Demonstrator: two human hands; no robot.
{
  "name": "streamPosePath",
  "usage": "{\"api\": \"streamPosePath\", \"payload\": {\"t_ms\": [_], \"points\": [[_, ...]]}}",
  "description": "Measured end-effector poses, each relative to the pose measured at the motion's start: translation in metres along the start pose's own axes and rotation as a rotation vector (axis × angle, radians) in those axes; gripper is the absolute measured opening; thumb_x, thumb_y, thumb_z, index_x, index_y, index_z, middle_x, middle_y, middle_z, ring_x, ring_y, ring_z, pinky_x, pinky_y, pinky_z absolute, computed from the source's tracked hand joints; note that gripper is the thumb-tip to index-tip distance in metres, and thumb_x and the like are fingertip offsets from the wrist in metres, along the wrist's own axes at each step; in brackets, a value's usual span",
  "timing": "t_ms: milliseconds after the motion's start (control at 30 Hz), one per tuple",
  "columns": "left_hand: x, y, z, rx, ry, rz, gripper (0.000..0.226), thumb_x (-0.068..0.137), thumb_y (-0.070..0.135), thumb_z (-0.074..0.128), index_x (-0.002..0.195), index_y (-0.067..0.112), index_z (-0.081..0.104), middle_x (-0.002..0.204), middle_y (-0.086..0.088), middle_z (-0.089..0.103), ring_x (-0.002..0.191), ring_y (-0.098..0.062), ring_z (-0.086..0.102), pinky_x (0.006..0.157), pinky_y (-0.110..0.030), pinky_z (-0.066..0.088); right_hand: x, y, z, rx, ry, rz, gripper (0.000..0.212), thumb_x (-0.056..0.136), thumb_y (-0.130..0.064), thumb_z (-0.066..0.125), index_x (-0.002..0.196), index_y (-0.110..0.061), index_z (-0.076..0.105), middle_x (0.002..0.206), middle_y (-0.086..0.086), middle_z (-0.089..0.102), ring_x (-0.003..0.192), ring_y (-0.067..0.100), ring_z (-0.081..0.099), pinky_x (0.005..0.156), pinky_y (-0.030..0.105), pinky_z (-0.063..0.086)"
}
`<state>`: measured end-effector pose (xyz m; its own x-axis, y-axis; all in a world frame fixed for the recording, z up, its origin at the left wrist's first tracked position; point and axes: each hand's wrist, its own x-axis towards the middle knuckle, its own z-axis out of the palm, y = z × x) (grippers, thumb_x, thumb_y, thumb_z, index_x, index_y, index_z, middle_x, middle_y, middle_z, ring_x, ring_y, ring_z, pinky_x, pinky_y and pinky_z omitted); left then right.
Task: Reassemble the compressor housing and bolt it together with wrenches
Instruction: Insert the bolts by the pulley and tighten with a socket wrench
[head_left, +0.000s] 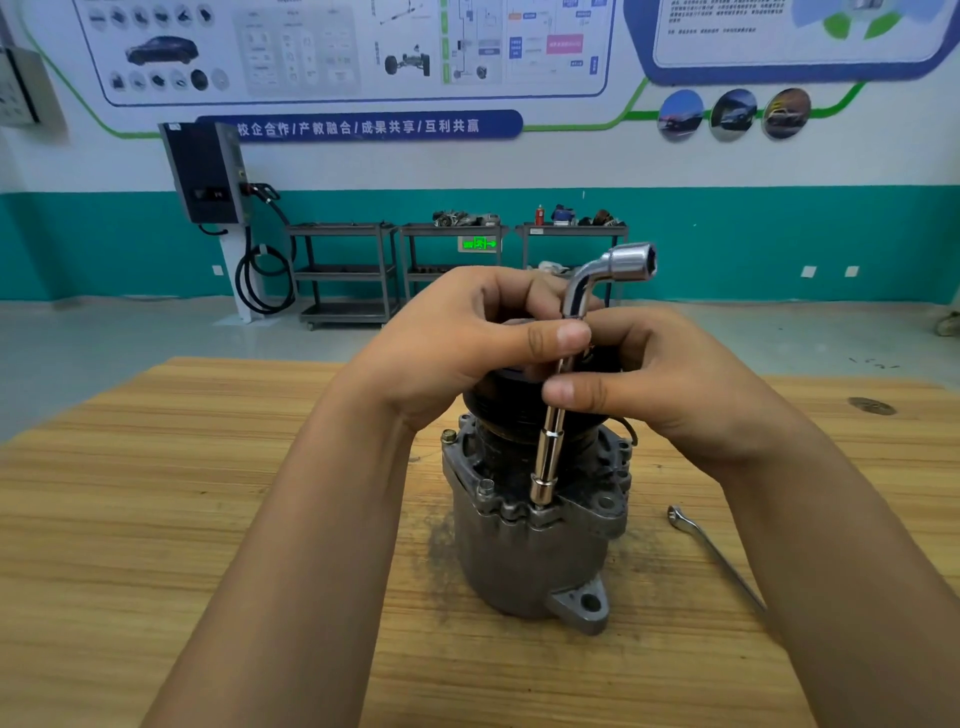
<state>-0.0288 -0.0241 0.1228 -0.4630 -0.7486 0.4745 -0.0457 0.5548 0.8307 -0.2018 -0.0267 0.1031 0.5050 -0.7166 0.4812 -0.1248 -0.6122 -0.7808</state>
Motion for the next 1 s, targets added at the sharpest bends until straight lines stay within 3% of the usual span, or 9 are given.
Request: {"api": "streamPosePath", "payload": {"t_ms": [67,133,367,500,600,700,833,933,1000], "points": [[-0.001,0.000,0.000,0.017,0.001,-0.002,0.008,0.074,0.015,0.065,0.069,0.009,0.062,0.091,-0.020,0.064,0.076,-0.024,0.060,0.069,-0.025,0.050,-0.001,0.001,-0.004,0.031,-0.040,-0.018,0.020,0.068,-0.023,0.073,0.086,-0.030,0.076,0.089,-0.017,0.070,0.098,0.002,0.062,0.085,0.022,0.047],[-0.002,0.001,0.001,-0.013,-0.008,0.006,0.005,0.075,0.014,0.062,0.073,0.010,0.065,0.086,-0.004,0.069,0.065,-0.010,0.059,0.062,-0.019,0.047,-0.002,0.001,-0.006,0.052,-0.069,-0.036,0.022,0.070,-0.019,0.070,0.090,-0.027,0.076,0.090,-0.013,0.071,0.095,0.004,0.064,0.082,0.018,0.048],[-0.002,0.001,0.002,-0.020,0.018,0.029,0.013,0.076,0.017,0.061,0.086,0.011,0.066,0.093,-0.002,0.070,0.092,-0.018,0.066,0.080,-0.023,0.050,-0.002,0.004,-0.006,0.062,-0.052,-0.046,0.014,0.069,-0.018,0.070,0.081,-0.023,0.076,0.084,-0.015,0.070,0.086,0.000,0.065,0.073,0.013,0.048],[-0.002,0.002,0.002,0.039,0.034,0.025,0.038,0.071,0.024,0.069,0.099,0.000,0.064,0.086,0.006,0.070,0.088,-0.013,0.066,0.077,-0.023,0.052,-0.001,0.003,-0.002,-0.027,0.006,-0.034,0.027,0.066,-0.025,0.075,0.085,-0.008,0.067,0.084,-0.012,0.070,0.086,0.005,0.066,0.078,0.025,0.050],[-0.001,0.001,0.005,0.059,0.063,0.035,0.053,0.069,0.022,0.071,0.104,-0.016,0.056,0.084,-0.005,0.065,0.082,-0.018,0.063,0.074,-0.025,0.052,-0.001,0.000,0.002,-0.050,0.054,-0.026,0.033,0.062,-0.028,0.078,0.087,-0.008,0.066,0.087,-0.005,0.071,0.089,0.014,0.067,0.084,0.041,0.051],[-0.002,0.001,0.006,0.044,0.069,0.041,0.047,0.072,0.018,0.068,0.097,-0.019,0.054,0.078,-0.007,0.063,0.077,-0.016,0.060,0.072,-0.024,0.051,0.000,-0.001,0.006,-0.076,0.082,-0.025,0.034,0.062,-0.029,0.078,0.087,-0.009,0.069,0.087,0.003,0.070,0.089,0.022,0.067,0.086,0.051,0.051],[-0.002,0.002,0.004,0.080,0.054,0.047,0.016,0.076,0.017,0.063,0.074,0.002,0.061,0.098,-0.034,0.055,0.082,-0.033,0.056,0.078,-0.034,0.048,0.001,0.000,0.004,-0.046,0.046,-0.049,0.016,0.065,-0.027,0.076,0.081,-0.027,0.072,0.080,-0.007,0.069,0.081,0.010,0.067,0.075,0.029,0.053],[-0.002,0.002,0.003,0.093,0.049,0.040,0.018,0.079,0.018,0.060,0.081,0.002,0.067,0.101,-0.038,0.054,0.087,-0.043,0.055,0.080,-0.041,0.046,-0.001,0.001,-0.002,-0.008,-0.031,-0.052,0.017,0.071,-0.023,0.071,0.084,-0.033,0.074,0.083,-0.012,0.070,0.083,0.002,0.066,0.071,0.015,0.049],[-0.002,0.001,0.003,0.077,0.043,0.033,0.016,0.080,0.019,0.059,0.086,0.011,0.072,0.097,-0.031,0.061,0.083,-0.034,0.056,0.079,-0.033,0.046,-0.002,0.003,-0.005,0.013,-0.050,-0.053,0.020,0.072,-0.021,0.071,0.090,-0.029,0.074,0.090,-0.009,0.071,0.091,0.006,0.066,0.077,0.017,0.049]]}}
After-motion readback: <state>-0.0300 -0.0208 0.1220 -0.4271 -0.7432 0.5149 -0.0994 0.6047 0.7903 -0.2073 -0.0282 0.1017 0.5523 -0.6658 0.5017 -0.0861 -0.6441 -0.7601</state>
